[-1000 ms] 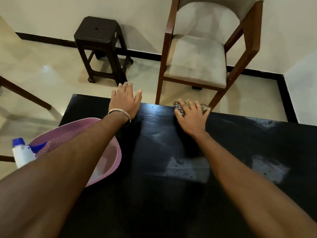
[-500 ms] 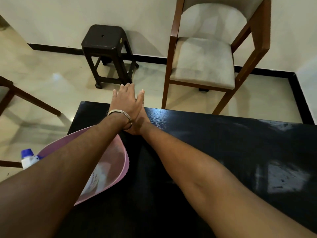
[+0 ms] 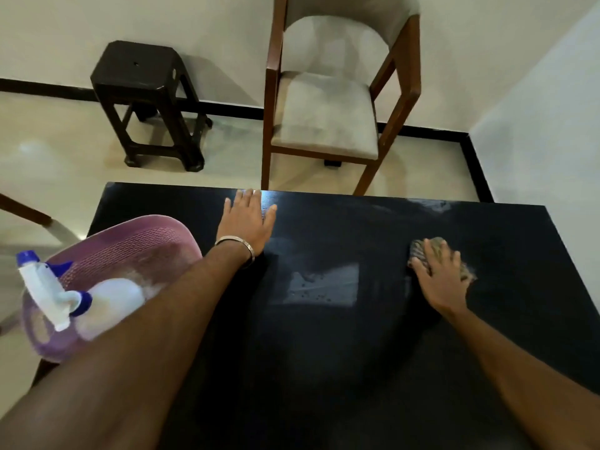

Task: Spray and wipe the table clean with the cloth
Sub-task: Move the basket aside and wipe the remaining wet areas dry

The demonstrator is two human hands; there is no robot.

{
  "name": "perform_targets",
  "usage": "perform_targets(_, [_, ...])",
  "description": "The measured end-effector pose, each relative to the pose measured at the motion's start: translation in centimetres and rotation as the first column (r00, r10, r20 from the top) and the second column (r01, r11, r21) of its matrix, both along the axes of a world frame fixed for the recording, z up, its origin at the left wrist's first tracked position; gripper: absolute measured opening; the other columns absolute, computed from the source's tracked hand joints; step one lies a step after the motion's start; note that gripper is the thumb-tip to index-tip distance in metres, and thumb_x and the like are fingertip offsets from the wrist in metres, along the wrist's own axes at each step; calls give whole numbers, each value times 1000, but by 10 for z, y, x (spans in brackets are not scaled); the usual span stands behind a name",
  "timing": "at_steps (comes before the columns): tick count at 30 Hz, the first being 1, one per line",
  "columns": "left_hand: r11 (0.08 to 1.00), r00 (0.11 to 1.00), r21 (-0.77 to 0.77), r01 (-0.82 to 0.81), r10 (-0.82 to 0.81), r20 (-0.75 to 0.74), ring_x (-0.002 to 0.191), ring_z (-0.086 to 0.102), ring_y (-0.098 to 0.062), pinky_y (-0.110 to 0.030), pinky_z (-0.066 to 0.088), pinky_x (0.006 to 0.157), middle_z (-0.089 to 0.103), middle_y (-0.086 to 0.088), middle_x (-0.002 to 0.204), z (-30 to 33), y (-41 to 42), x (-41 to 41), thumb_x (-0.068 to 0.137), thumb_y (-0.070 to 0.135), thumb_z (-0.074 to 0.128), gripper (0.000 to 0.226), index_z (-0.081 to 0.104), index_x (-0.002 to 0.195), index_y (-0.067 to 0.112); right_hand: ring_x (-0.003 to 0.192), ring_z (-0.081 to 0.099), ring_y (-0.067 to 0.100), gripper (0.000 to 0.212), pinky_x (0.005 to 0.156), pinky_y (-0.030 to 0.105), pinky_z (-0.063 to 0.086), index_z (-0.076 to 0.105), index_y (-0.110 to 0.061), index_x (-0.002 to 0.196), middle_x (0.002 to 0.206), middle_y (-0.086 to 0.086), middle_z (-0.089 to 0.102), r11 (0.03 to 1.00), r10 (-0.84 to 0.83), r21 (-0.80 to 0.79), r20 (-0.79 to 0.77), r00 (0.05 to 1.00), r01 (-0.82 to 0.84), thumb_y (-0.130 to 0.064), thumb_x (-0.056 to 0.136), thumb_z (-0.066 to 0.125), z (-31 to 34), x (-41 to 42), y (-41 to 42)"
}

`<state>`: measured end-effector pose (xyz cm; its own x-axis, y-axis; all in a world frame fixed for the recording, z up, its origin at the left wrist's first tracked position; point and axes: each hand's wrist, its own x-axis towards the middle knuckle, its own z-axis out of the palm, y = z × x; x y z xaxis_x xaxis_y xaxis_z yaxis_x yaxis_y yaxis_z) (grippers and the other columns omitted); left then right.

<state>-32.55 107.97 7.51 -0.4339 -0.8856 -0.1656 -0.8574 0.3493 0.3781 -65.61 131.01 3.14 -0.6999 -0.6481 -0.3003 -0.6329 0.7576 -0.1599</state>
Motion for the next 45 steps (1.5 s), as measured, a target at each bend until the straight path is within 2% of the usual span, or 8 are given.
perform_targets(4, [1000, 1000, -9, 25, -25, 20, 149, 12, -25, -45, 8, 121, 22, -8, 159, 3, 22, 7, 101, 46, 25, 61, 24, 151, 11, 153, -3, 29, 60, 113, 72, 3, 11, -43, 156, 168, -3, 0, 993, -117, -26, -20, 993, 116, -60, 100, 24, -1, 55, -20])
perform_targets(7, [999, 999, -26, 26, -25, 36, 149, 11, -24, -44, 6, 121, 20, -7, 160, 7, 30, 14, 102, 46, 23, 61, 22, 152, 12, 153, 7, 30, 67, 113, 71, 7, 21, -40, 155, 167, -3, 9, 959, 264, -87, -54, 963, -268, -60, 92, 17, -7, 159, -52])
perform_targets(15, [998, 999, -26, -51, 51, -17, 148, 13, -24, -45, 7, 121, 24, -8, 158, 7, 55, 7, 101, 43, 28, 59, 26, 150, 11, 153, 6, 24, 56, 117, 63, -1, 32, -35, 152, 162, -5, 23, 422, 900, -246, -1, 435, -873, -53, 99, 38, -3, 279, -19])
perform_targets(20, [998, 998, 20, -63, 63, -28, 149, 13, -24, -43, 6, 122, 23, -8, 159, 6, 85, -12, 101, 43, 27, 60, 25, 151, 11, 147, 30, 28, 55, 111, 63, 29, 40, -35, 149, 161, -3, 31, 771, 595, -193, -122, 795, -607, -50, 97, 38, -12, 93, 35])
perform_targets(27, [999, 999, 33, -42, 43, -22, 149, 9, -22, -42, 6, 122, 19, -5, 160, 13, 129, -36, 101, 43, 28, 59, 22, 152, 14, 153, -8, 28, 59, 114, 72, 3, 11, -40, 157, 167, -4, -3, 996, -87, -26, 18, 996, 87, -53, 102, 28, 0, -42, 59])
perform_targets(34, [1000, 999, -22, 6, -5, 48, 150, 0, -18, -40, -1, 122, 9, -2, 162, 35, 138, -52, 100, 47, 27, 63, 15, 154, 16, 152, 3, 34, 65, 113, 71, -2, 14, -29, 157, 166, 3, 9, 723, 685, -149, 33, 728, -674, -50, 98, 34, -2, 190, -29])
perform_targets(40, [1000, 995, -13, -21, 22, 93, 150, -2, -17, -40, -1, 121, 6, -2, 162, 35, 144, -67, 99, 49, 28, 66, 12, 154, 16, 152, 11, 28, 62, 118, 64, 8, 32, -30, 152, 161, 1, 28, 350, 929, -315, -6, 370, -882, -54, 96, 41, -8, 190, -10])
perform_targets(45, [1000, 1000, -24, 9, -9, 11, 149, -6, -18, -40, -2, 122, 2, -2, 163, 19, 158, -98, 99, 50, 28, 69, 7, 154, 14, 153, 10, 21, 60, 116, 67, 12, 24, -45, 153, 165, -12, 13, 753, 633, -202, -41, 773, -627, -58, 95, 33, -21, 4, 36])
